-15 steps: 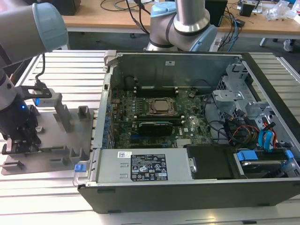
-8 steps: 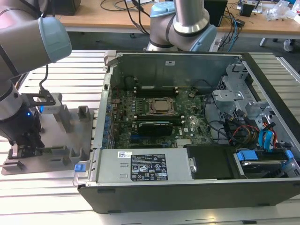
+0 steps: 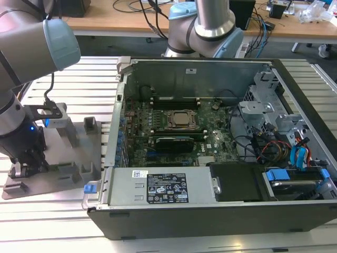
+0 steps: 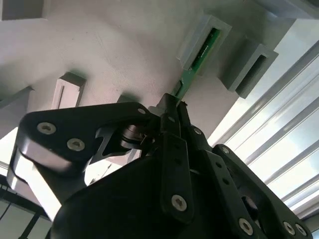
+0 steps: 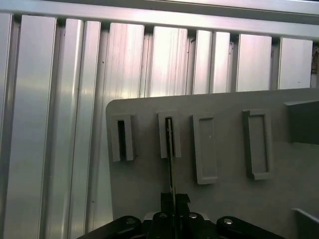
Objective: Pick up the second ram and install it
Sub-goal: 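Pick up the second ram and move it above second insertion slot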
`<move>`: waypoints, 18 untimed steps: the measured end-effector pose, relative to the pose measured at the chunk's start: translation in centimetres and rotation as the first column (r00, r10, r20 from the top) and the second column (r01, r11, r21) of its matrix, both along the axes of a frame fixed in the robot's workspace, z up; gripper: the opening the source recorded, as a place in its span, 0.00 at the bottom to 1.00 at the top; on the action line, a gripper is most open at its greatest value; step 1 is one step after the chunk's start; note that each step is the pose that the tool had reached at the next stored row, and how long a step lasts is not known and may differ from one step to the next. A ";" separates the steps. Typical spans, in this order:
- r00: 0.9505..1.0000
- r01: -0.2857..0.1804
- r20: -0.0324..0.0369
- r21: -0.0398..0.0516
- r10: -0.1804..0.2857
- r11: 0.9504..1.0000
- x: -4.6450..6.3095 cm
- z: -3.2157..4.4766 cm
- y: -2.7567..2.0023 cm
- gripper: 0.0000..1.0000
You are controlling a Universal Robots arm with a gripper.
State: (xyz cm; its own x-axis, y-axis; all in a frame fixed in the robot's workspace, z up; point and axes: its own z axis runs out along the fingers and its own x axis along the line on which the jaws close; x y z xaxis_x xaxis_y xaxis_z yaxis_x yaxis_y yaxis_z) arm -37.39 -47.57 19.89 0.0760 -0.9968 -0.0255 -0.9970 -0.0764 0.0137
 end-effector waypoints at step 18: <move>0.993 0.118 0.000 0.001 -0.118 0.993 0.0 -0.04 0.00 0.14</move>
